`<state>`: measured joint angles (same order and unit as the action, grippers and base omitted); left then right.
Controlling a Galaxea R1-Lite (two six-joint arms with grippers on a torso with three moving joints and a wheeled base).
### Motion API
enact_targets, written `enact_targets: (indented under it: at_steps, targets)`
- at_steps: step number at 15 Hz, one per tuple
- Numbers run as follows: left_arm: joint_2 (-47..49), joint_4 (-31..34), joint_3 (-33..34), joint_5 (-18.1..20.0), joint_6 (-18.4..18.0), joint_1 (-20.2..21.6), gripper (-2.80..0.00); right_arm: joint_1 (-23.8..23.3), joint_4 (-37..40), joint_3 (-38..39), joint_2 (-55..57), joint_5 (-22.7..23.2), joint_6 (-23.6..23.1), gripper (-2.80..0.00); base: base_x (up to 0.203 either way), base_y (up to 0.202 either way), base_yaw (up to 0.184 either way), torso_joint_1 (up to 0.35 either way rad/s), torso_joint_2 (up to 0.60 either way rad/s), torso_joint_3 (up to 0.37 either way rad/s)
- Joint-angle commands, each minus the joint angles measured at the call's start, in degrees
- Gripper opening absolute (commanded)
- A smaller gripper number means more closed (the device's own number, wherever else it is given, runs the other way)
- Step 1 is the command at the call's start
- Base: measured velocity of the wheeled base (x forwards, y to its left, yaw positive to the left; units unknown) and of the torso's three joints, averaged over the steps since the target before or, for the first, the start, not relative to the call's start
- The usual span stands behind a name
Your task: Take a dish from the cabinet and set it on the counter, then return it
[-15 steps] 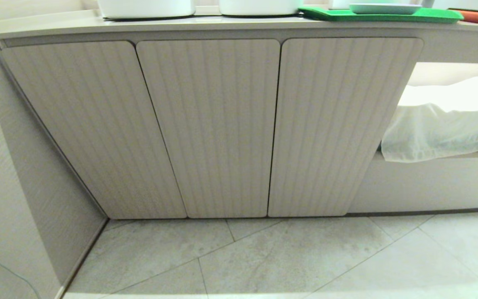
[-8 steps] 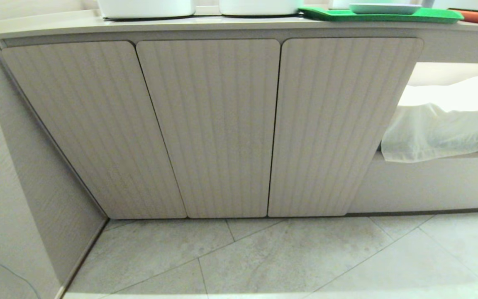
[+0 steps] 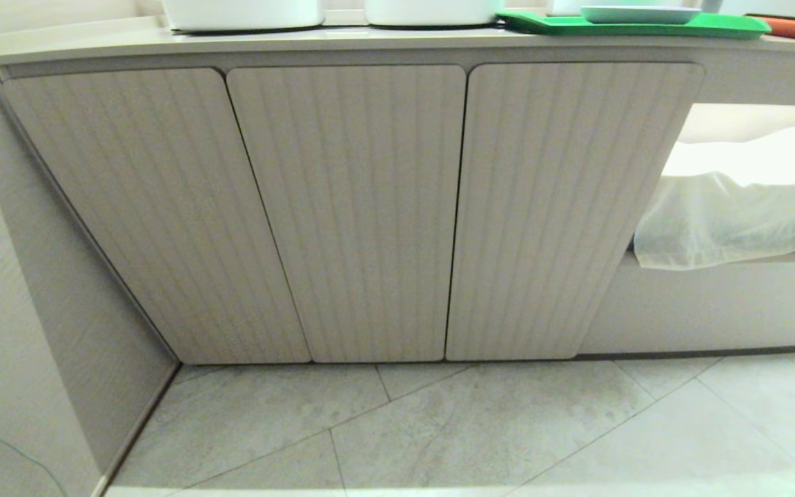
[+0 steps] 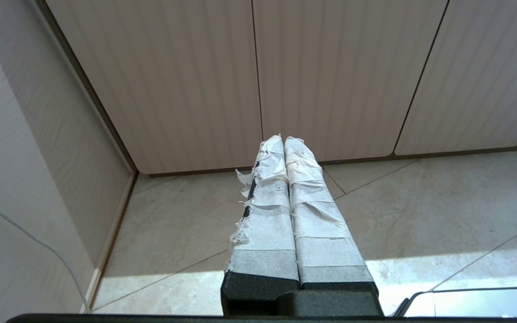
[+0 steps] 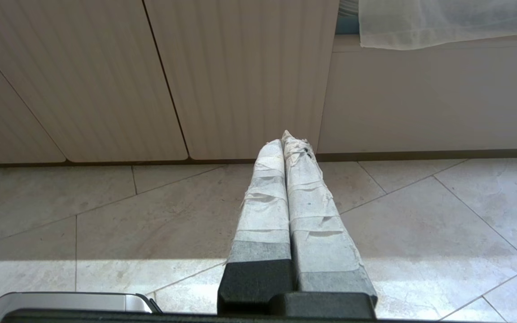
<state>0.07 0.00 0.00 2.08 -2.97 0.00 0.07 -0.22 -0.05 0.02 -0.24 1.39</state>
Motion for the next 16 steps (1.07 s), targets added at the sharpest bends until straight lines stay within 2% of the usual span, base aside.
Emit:
enact_targets:
  at_steps: [1,16]
  targets:
    - [0.1,0.0,0.0,0.02,-0.01,0.0,-2.8,0.01,-0.04,-0.04,0.06,-0.02,0.02,-2.8,0.0,0.0,0.0,0.0,0.0,0.0]
    - [0.1,0.0,0.0,0.02,0.01,0.0,-2.8,0.01,-0.13,0.02,0.06,-0.02,0.02,-2.8,0.0,0.0,0.0,0.0,0.0,0.0]
